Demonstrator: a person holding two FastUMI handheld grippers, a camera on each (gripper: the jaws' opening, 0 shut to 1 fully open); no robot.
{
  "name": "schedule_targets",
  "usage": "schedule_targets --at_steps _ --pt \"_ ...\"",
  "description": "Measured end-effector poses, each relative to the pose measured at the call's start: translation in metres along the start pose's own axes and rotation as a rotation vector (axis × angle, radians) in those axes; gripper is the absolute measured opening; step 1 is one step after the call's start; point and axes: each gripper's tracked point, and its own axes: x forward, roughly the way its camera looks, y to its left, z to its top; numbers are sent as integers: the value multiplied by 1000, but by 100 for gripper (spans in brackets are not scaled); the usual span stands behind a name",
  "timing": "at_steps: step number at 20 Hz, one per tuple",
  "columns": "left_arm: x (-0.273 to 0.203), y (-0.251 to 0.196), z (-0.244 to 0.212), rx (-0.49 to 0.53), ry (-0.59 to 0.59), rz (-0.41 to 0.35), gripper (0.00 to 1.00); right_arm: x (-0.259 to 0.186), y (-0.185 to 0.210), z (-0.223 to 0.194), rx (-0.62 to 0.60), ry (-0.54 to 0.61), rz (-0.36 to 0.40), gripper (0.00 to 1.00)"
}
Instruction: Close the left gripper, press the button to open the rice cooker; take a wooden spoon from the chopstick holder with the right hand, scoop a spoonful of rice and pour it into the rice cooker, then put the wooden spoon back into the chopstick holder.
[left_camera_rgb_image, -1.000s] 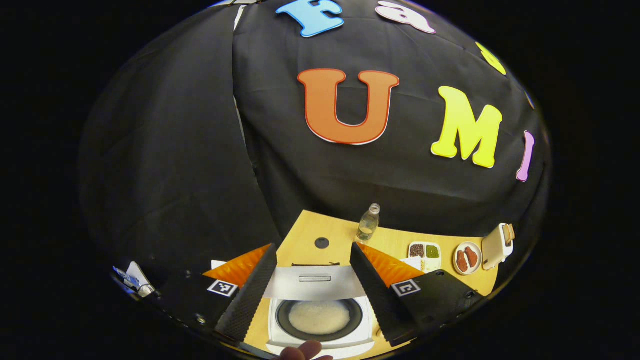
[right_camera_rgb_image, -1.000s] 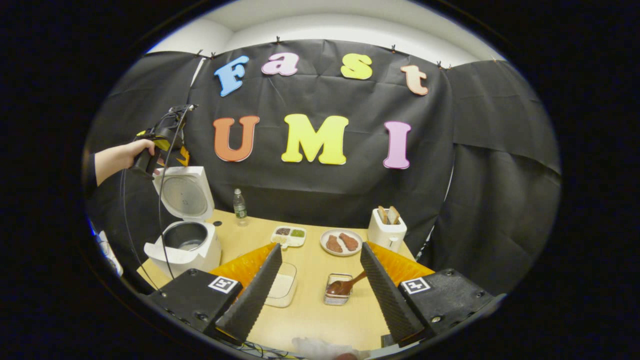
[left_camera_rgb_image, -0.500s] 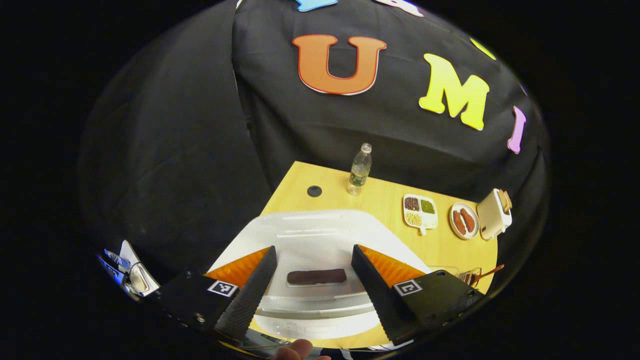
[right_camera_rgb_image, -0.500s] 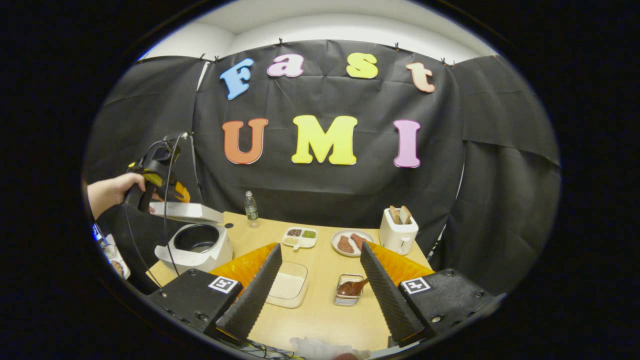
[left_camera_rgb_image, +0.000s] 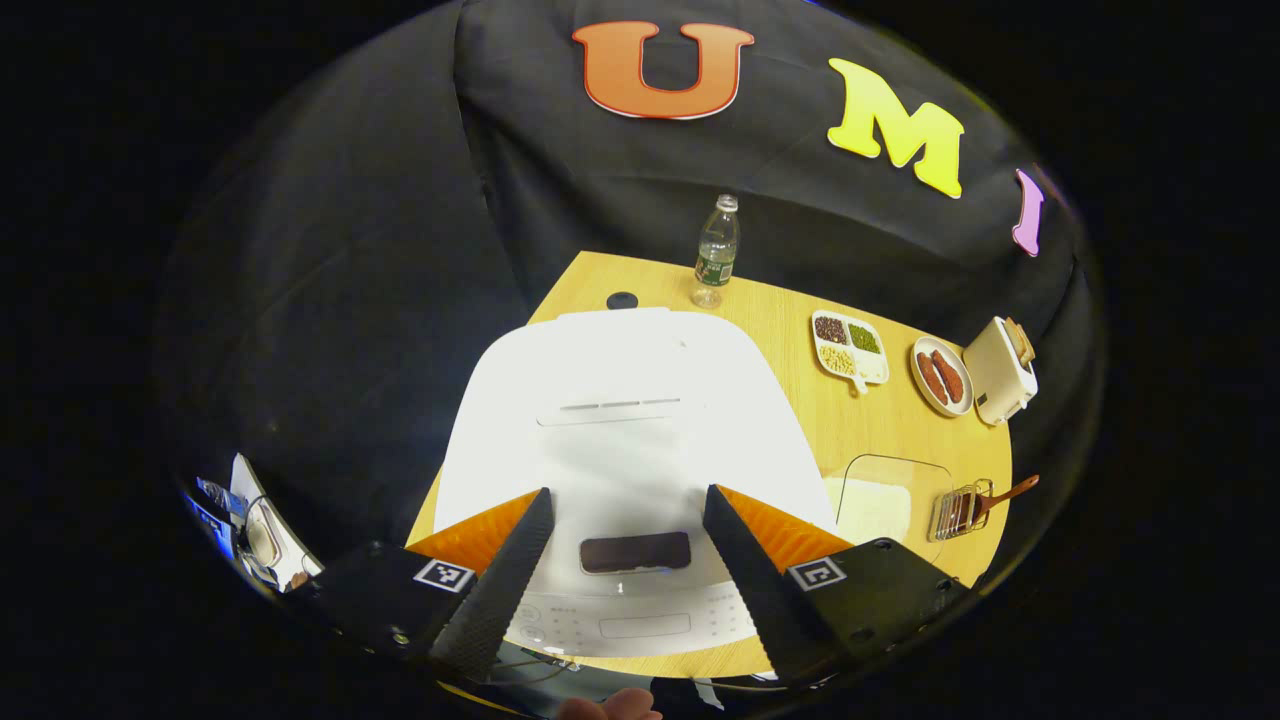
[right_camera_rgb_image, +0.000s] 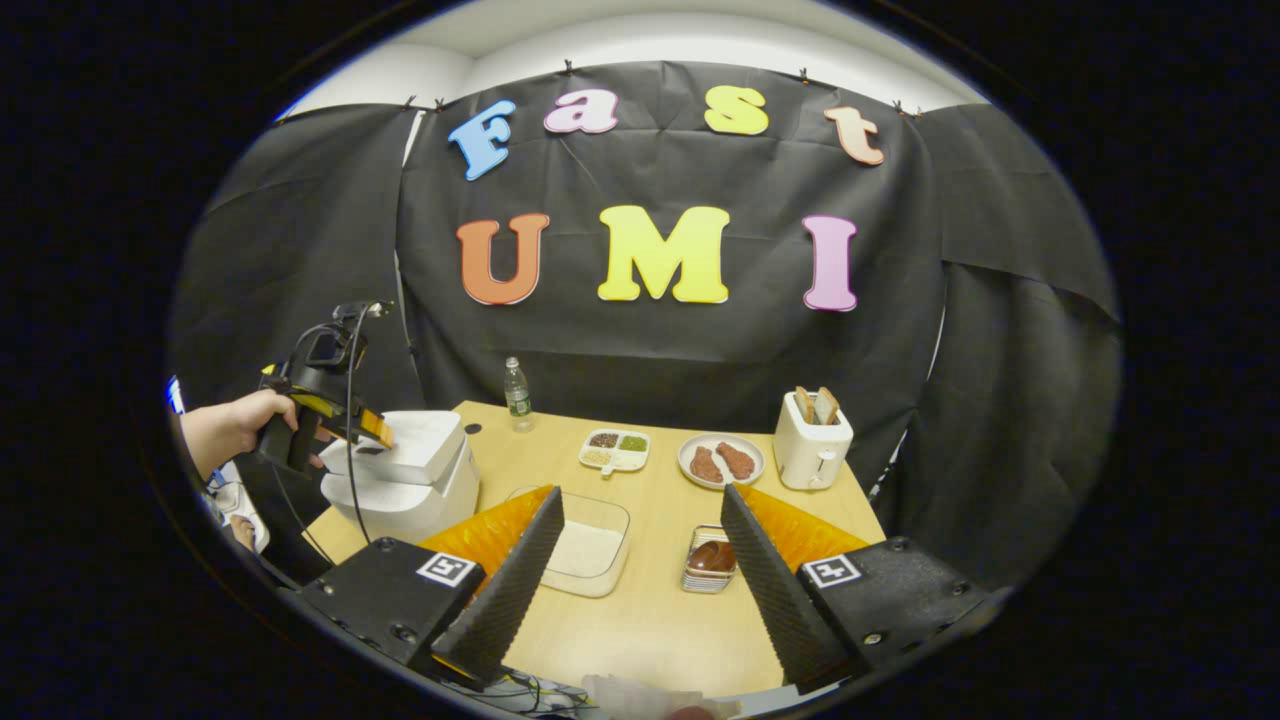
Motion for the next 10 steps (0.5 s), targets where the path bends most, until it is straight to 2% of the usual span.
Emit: schedule_targets --at_steps 10 --pt "17 -4 -13 30 93 -19 100 3 -1 -10 27 38 11 100"
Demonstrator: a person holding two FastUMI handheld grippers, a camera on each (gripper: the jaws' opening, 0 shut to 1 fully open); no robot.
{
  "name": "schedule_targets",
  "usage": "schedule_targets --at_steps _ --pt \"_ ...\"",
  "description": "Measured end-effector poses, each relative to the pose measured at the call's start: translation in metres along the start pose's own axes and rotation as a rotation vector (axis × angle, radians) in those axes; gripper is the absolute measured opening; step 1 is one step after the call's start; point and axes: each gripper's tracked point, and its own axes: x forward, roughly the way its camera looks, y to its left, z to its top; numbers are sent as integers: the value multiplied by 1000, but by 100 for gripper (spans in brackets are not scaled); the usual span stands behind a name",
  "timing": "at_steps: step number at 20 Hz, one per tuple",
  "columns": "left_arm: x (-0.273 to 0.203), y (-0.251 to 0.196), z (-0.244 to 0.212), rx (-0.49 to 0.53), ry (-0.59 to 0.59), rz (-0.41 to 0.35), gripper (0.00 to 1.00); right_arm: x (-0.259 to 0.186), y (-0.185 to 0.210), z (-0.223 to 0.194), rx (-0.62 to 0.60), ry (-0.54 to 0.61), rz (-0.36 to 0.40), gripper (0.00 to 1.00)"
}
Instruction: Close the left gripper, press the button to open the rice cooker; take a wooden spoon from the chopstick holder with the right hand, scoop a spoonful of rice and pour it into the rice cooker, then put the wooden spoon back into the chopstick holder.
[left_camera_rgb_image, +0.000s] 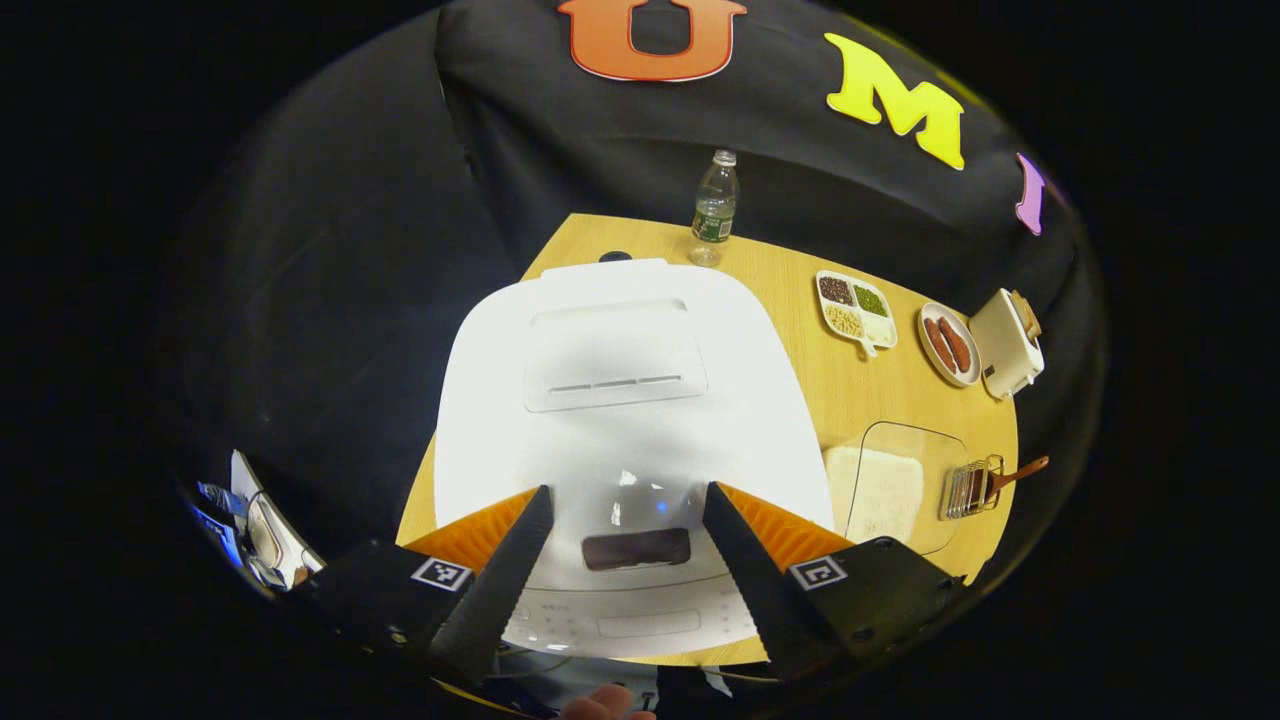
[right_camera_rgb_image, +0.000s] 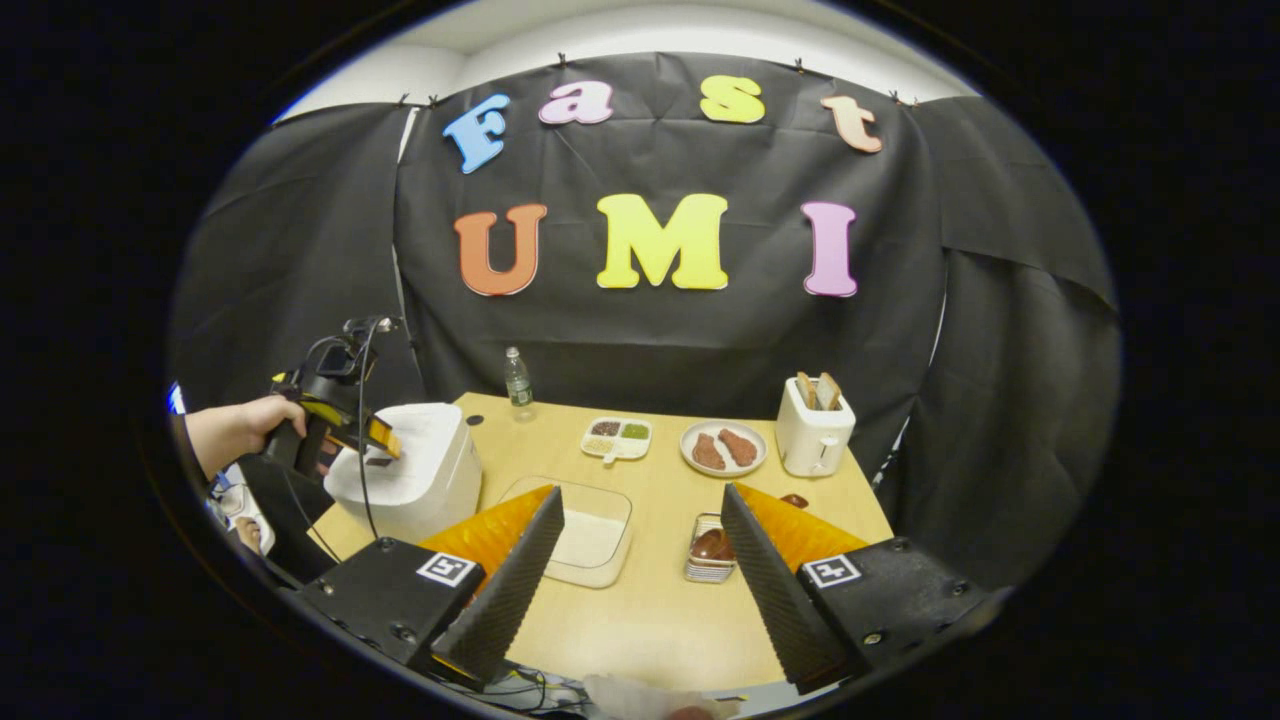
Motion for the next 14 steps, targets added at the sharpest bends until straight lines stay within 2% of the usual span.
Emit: schedule_targets --at_steps 4,12,14 --pt "3 -1 6 3 -30 0 100 5 2 -5 21 21 14 100" --pt "2 -2 11 17 -83 -8 100 7 -7 -3 11 19 -5 100" --pt "1 -1 12 25 -117 0 96 6 -12 -1 3 9 -22 100"
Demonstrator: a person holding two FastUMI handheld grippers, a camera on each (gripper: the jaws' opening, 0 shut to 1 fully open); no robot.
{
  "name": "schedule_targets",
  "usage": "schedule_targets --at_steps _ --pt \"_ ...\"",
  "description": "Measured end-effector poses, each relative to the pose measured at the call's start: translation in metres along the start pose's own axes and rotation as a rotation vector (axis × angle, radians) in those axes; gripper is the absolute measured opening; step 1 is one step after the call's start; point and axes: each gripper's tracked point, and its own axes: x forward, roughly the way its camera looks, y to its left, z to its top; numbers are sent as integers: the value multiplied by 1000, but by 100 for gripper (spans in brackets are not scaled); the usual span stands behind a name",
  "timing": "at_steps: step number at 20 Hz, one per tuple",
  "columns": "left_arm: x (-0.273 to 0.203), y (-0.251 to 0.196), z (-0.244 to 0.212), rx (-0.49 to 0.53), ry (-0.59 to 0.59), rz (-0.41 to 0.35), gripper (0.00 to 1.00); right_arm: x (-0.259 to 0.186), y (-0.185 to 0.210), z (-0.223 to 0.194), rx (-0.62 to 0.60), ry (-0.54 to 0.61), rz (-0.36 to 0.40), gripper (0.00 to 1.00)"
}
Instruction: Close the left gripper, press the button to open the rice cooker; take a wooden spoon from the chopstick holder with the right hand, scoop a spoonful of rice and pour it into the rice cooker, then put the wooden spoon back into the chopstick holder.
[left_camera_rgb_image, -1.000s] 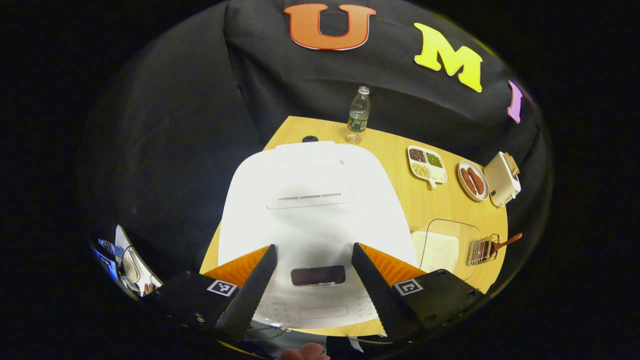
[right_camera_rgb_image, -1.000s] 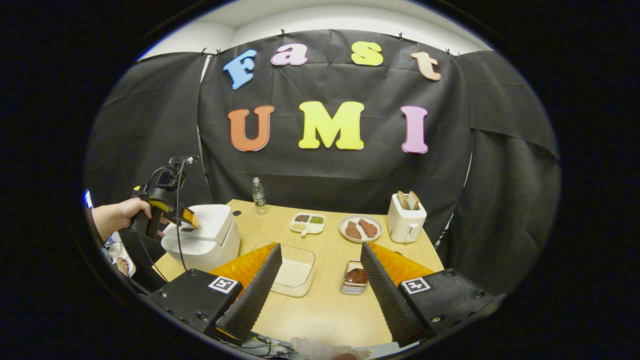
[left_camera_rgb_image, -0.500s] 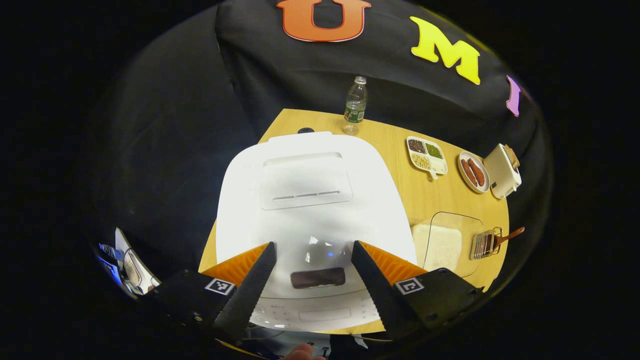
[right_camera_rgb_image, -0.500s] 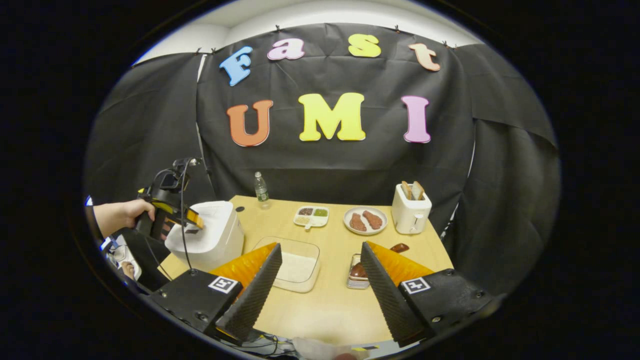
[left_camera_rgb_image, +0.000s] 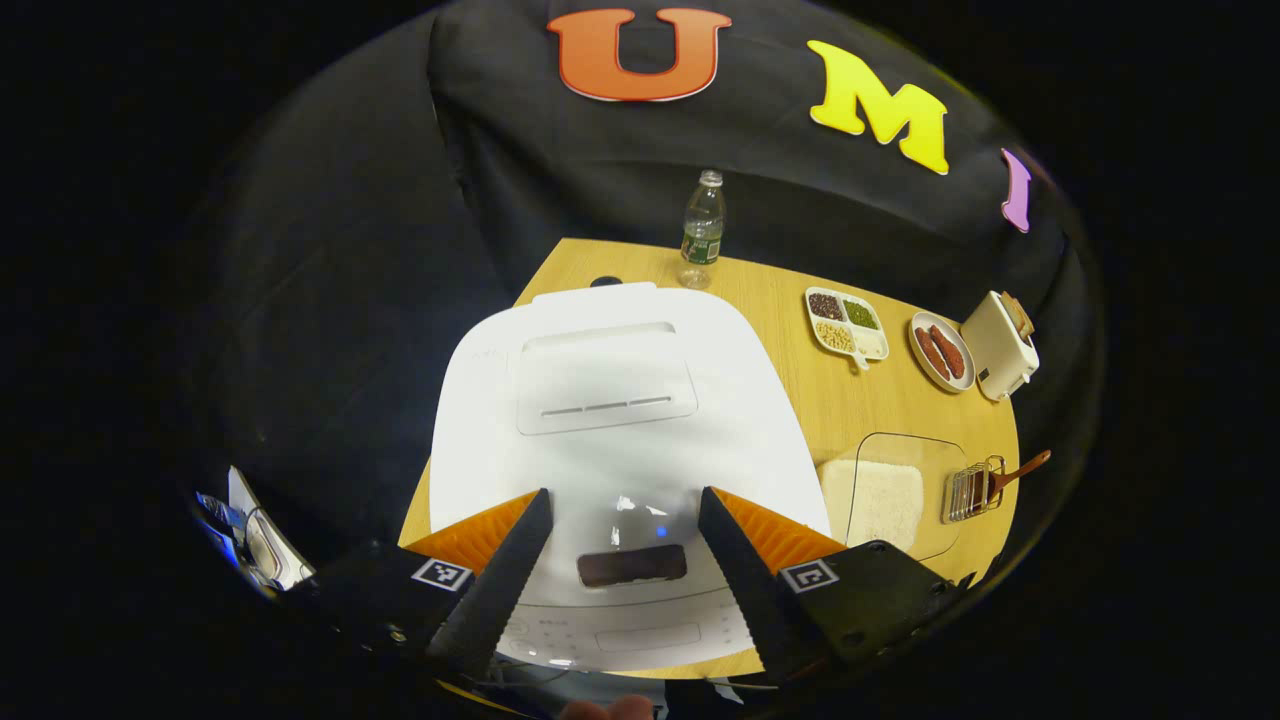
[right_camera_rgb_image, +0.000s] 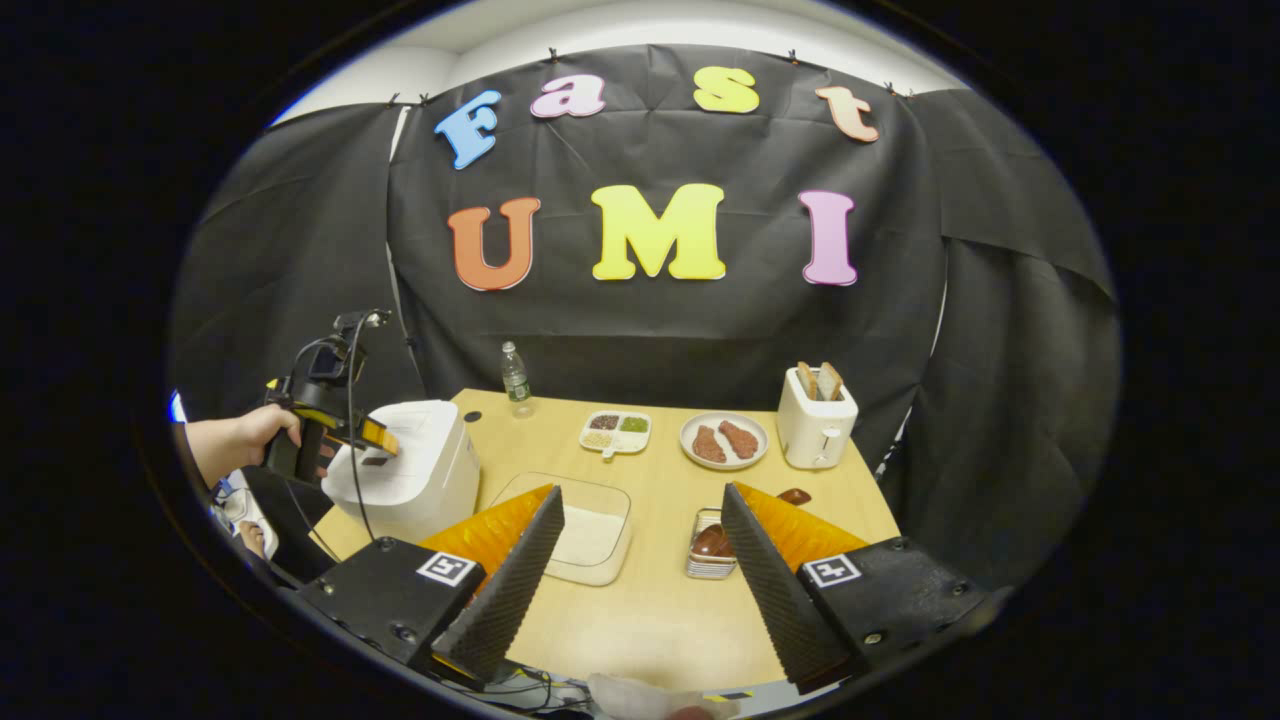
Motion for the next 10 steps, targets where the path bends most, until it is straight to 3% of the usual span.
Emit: schedule_targets --at_steps 6,10 --pt "-16 6 32 13 -238 23 96 -2 -9 11 2 -59 -41 100" --pt "-81 0 68 32 -509 44 96 -4 -10 30 -9 -135 -78 100"
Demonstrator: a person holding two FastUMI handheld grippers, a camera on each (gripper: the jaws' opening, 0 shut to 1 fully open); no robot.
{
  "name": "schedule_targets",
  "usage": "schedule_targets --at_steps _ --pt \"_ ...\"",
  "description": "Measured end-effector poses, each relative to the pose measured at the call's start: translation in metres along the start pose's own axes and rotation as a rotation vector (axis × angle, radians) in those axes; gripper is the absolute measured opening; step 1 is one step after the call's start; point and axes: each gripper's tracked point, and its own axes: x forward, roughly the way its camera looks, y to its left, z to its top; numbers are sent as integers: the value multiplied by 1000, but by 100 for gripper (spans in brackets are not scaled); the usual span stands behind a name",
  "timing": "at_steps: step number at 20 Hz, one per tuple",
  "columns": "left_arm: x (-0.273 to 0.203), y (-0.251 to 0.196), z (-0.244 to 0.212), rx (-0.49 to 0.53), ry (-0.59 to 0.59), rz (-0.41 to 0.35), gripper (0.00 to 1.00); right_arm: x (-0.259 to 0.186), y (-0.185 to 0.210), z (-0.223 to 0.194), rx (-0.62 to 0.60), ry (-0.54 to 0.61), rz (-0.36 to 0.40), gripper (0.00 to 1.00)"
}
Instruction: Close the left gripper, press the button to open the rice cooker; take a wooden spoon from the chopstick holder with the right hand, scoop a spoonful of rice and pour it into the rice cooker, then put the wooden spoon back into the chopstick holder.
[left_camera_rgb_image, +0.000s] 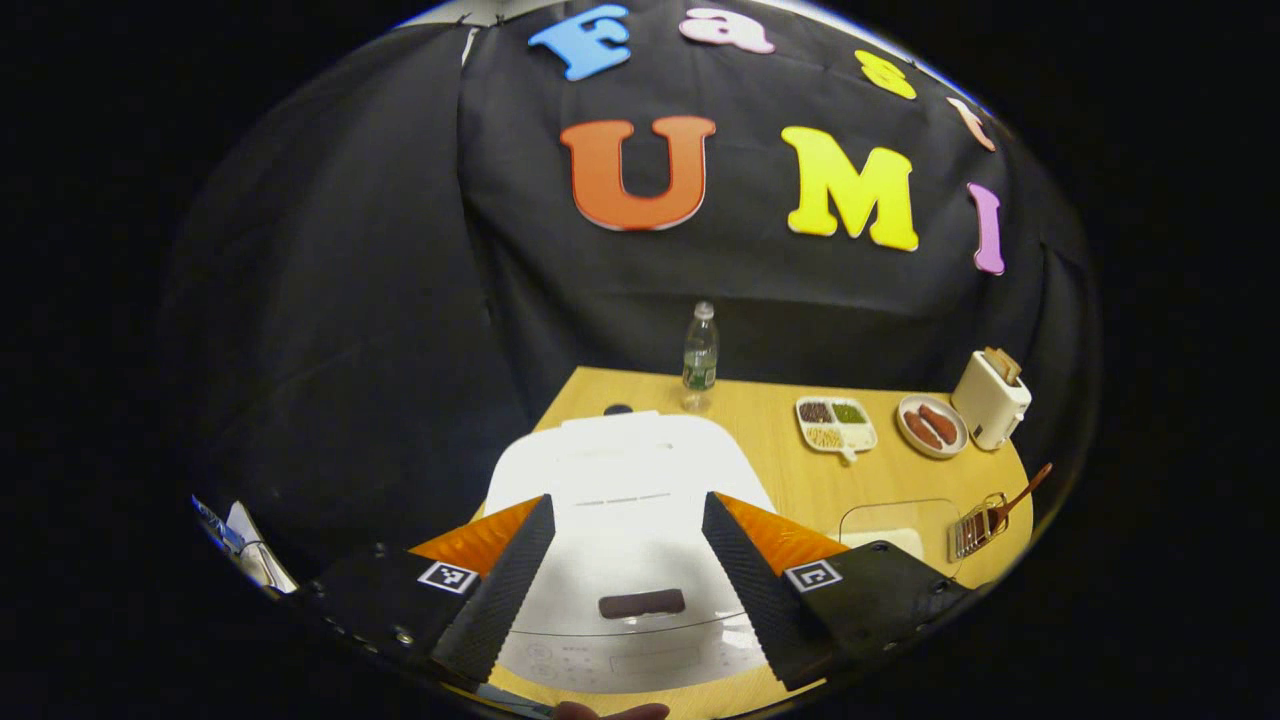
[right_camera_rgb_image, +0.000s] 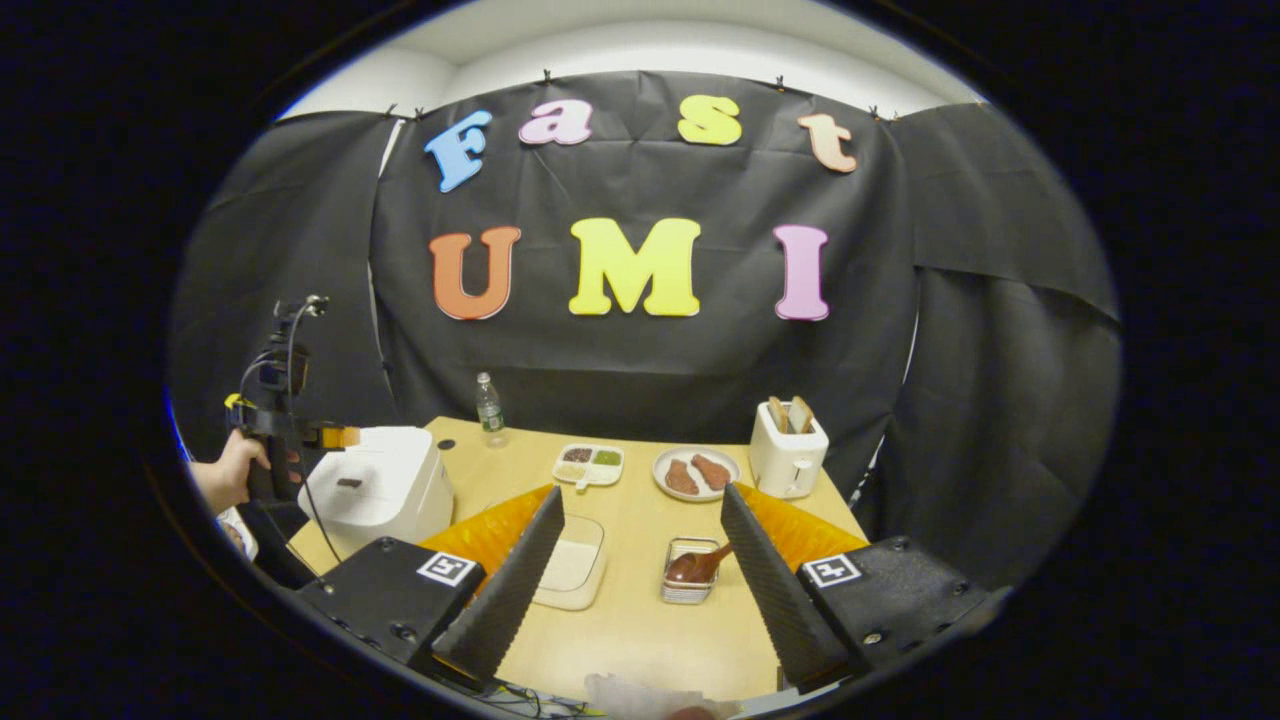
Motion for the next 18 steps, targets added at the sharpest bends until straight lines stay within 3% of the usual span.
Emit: schedule_targets --at_steps 3,7,11,18 --pt "-55 -20 61 0 -218 -26 96 -3 -2 27 3 -75 -29 100" --pt "-127 -42 107 -28 -396 -61 96 -10 -1 55 1 -153 -52 100" --pt "-176 -60 121 -60 -465 -107 96 -18 0 73 -5 -210 -64 100" --pt "-228 -77 116 -21 -514 -111 94 -26 12 76 -12 -223 -38 100"
